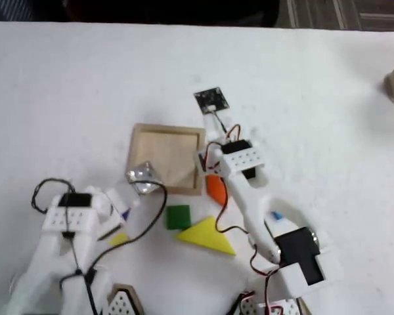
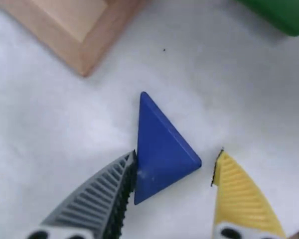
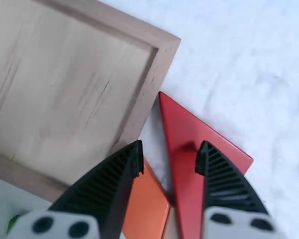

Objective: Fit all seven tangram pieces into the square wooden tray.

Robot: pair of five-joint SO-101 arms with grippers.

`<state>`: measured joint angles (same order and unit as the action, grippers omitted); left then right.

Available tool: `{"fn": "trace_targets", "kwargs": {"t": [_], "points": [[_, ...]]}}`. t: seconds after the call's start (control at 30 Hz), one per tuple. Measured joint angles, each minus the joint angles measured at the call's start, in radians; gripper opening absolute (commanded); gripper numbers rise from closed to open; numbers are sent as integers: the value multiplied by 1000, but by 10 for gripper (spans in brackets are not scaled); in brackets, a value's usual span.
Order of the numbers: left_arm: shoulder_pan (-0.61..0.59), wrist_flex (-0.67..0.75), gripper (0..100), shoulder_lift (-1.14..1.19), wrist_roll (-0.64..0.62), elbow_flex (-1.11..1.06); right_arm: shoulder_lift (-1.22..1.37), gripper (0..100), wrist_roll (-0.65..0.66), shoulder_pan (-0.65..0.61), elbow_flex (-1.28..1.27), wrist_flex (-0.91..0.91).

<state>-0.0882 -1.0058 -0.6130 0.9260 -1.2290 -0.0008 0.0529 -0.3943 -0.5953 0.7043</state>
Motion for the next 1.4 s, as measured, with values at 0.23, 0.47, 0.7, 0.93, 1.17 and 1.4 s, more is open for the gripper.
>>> {"fn": "trace_targets", "kwargs": {"t": [0.23,0.47,0.7,0.93,1.17,1.4], "points": [[2,3,166,152,0,74,0,176,0,0,0,0],[3,-12,158,158,-2,78,0,176,0,0,0,0],[3,-12,159,158,-28,78,0,176,0,0,0,0],[3,-94,161,160,-276,203,0,176,0,0,0,0],[3,-230,162,160,-442,311,0,176,0,0,0,0],[3,-252,162,160,-568,428,0,176,0,6,0,0]]}}
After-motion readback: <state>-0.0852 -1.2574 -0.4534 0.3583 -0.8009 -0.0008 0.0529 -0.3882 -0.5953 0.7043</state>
